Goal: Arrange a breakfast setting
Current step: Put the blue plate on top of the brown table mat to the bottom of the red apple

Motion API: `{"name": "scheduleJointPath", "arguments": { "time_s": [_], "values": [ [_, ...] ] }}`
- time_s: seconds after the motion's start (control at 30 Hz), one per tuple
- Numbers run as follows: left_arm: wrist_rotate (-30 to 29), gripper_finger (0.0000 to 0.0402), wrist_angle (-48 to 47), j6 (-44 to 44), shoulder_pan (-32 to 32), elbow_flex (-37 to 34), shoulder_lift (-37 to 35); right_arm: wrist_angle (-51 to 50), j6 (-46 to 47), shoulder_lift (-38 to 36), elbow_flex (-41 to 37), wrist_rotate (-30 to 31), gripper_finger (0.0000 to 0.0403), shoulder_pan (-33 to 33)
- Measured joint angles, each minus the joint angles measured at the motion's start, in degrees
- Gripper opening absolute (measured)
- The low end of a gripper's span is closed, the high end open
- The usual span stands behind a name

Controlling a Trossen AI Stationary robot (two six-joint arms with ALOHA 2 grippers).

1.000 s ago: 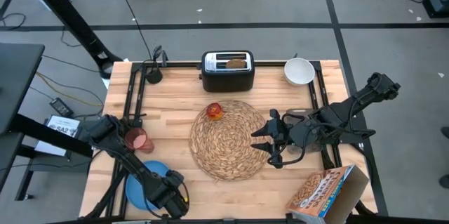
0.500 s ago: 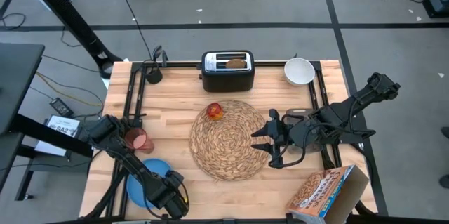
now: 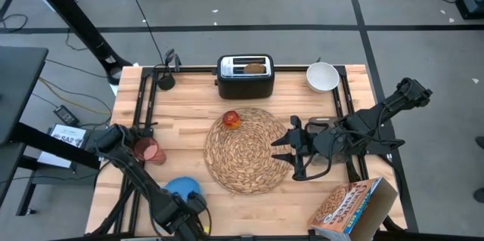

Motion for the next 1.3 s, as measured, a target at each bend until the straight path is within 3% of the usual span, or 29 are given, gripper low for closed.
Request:
{"name": "scheduleJointPath", "arguments": {
  "time_s": [0.13, 0.3, 0.6, 0.9, 1.3],
  "values": [
    [-4.07, 0.0012, -6.58, 14.70, 0.03, 7.14, -0.02, -0.05, -0.79, -0.18, 0.00, 0.04, 0.0174, 0.00],
    [-6.34, 0.0011, -6.31, 39.56, 0.19, 10.37, -0.04, -2.60, -0.48, -0.25, 0.00, 0.05, 0.0174, 0.00],
    [-9.11, 0.0010, -2.54, 66.17, 9.33, 7.61, -0.02, -23.25, 18.35, -4.33, 0.04, -0.16, 0.0174, -2.78],
    [-9.09, 0.0010, 3.67, 79.42, 17.01, -0.41, -0.02, -36.10, 23.46, -5.06, 0.04, 0.24, 0.0174, -4.64],
    [-7.50, 0.0021, 8.89, 84.56, 18.32, -8.93, -0.02, -38.20, 26.38, -3.45, 0.04, -0.08, 0.0174, -11.08]
  ]
}}
